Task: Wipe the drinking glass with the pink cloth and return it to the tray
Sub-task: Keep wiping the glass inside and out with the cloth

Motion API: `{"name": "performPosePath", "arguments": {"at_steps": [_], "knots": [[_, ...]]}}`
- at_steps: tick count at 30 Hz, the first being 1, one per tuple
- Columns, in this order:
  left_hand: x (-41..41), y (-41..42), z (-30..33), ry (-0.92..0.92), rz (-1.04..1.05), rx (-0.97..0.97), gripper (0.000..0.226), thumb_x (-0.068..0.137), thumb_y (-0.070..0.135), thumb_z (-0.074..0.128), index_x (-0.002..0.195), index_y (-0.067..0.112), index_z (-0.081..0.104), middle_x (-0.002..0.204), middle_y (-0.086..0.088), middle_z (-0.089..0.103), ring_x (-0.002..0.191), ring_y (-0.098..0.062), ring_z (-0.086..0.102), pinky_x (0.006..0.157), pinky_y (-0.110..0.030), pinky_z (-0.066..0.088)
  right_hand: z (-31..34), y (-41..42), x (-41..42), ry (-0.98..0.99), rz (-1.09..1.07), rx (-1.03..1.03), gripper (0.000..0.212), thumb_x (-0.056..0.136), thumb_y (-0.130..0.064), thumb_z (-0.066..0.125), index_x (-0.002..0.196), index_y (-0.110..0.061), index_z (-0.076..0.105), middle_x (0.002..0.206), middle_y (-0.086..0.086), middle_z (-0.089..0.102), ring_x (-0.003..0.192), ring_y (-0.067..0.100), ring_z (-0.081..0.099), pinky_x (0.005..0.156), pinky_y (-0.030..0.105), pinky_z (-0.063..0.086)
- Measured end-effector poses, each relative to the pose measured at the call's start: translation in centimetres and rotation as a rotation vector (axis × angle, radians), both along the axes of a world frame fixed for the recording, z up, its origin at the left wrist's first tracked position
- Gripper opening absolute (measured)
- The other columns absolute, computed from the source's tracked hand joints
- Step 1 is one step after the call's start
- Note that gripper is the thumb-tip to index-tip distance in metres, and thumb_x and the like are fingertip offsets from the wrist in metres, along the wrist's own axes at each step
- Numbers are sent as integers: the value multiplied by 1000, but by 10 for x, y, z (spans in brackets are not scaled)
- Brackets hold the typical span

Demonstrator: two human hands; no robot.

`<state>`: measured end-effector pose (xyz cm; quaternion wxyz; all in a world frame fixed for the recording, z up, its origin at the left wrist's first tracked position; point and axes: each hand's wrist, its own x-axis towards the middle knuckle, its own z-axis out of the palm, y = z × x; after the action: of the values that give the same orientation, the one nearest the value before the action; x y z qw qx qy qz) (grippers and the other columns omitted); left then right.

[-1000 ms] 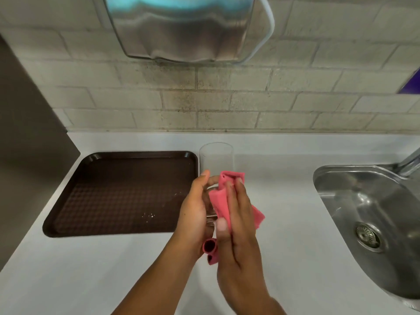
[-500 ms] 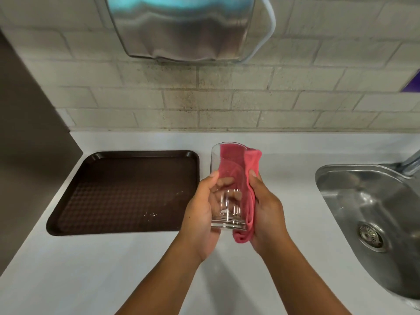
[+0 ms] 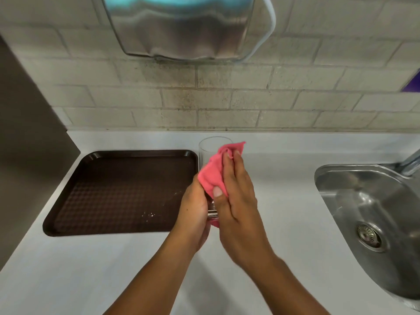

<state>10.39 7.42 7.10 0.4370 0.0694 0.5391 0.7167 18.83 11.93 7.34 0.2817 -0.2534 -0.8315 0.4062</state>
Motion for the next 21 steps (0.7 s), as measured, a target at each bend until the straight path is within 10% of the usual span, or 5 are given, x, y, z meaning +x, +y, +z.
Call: {"name": "performPosePath", "arguments": {"at_steps": [6, 9, 12, 16, 21], "knots": [[-1, 2, -5, -55, 2, 14, 46, 108, 46, 50, 106, 18, 86, 98, -14, 82, 79, -29, 80, 76, -45, 63, 21, 40, -19, -109, 64, -150, 60, 111, -48, 31, 164, -48, 3, 173, -15, 20, 151, 9, 40, 118, 36, 44], [-5, 1, -2, -59, 30, 10, 63, 103, 52, 54, 136, -1, 66, 93, -18, 73, 74, -31, 72, 76, -43, 59, 22, 39, -15, -29, 0, -440, 50, 108, -55, 32, 157, -46, 35, 118, -21, 75, 92, -8, 75, 73, 13, 60], [-14, 2, -1, -60, 41, 8, 68, 104, 53, 51, 140, -2, 61, 98, -21, 69, 71, -27, 69, 68, -37, 56, 12, 26, -8, 38, -70, -586, 45, 108, -56, 32, 145, -43, 54, 100, -13, 81, 87, 0, 78, 82, 27, 65], [-23, 3, -5, -78, 80, 21, 67, 102, 57, 55, 133, 0, 70, 110, -23, 74, 88, -33, 74, 85, -44, 59, -5, -8, 1, 83, 30, -476, 54, 104, -62, 32, 158, -59, 21, 155, -15, 53, 118, 2, 70, 91, 46, 64], [-23, 2, -13, -126, 54, 49, 48, 105, 48, 54, 130, 16, 79, 140, -21, 73, 134, -35, 67, 122, -53, 44, -11, -18, -7, -47, 39, 71, 53, 104, -54, 16, 153, -57, -6, 171, -26, -15, 158, -2, -8, 131, 41, 15]]}}
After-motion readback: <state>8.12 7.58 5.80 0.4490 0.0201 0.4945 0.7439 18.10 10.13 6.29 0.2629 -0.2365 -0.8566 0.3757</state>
